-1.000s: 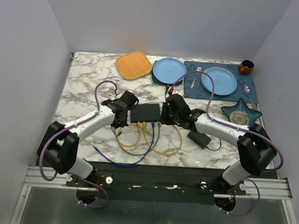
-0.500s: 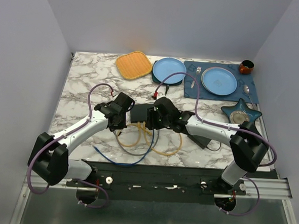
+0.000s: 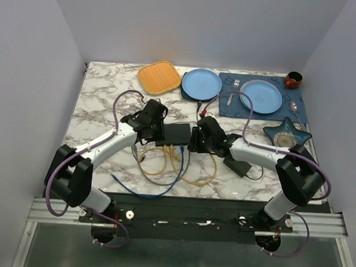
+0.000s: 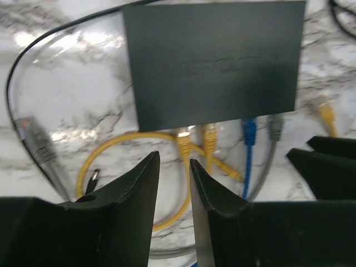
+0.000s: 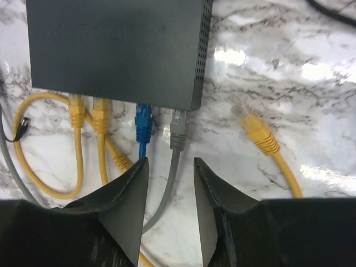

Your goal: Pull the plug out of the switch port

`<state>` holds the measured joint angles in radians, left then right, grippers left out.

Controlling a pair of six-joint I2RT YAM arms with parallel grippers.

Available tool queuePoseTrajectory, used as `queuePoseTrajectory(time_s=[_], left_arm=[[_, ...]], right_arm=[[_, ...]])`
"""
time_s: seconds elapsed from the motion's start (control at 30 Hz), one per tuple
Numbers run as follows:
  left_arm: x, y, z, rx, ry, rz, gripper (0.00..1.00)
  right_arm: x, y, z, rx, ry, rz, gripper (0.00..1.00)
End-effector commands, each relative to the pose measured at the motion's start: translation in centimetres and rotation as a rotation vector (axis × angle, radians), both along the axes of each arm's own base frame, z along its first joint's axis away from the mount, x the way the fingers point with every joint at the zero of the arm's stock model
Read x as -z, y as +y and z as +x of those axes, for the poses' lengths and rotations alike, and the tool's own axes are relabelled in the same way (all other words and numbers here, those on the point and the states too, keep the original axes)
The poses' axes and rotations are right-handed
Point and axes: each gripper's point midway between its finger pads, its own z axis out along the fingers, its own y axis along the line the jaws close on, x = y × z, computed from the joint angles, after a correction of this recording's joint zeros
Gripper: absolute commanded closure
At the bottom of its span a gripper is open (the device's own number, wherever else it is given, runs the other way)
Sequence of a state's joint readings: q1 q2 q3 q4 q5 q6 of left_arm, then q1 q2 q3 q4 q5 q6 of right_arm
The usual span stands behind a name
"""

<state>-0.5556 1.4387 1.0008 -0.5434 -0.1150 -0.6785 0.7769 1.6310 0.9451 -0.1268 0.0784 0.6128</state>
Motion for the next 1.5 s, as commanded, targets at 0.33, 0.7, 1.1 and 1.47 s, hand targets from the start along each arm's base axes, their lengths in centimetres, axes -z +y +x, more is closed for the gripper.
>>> queuePoseTrajectory(time_s=[0.33, 0.7, 1.1, 1.47], left_arm=[[2.2, -7.8, 3.1, 0.133, 0.017, -0.297, 0.57], [5.6, -5.4, 2.9, 0.089, 0.116, -0.291, 0.58], [4.7, -3.2, 4.4, 0.043, 0.087, -0.297, 0.58], [2.1, -5.7, 6.3, 0.100, 0.026, -0.412, 0.58]], right_arm=[[1.9, 0.8, -1.3, 0.019, 0.124, 0.277, 0.52], [3.2, 3.4, -2.2, -0.039, 0.221, 0.414, 0.53], [2.6, 3.5, -1.3, -0.016, 0.205, 0.396, 0.49], [5.8, -1.6, -1.8, 0.167, 0.251, 0.214, 0.38]])
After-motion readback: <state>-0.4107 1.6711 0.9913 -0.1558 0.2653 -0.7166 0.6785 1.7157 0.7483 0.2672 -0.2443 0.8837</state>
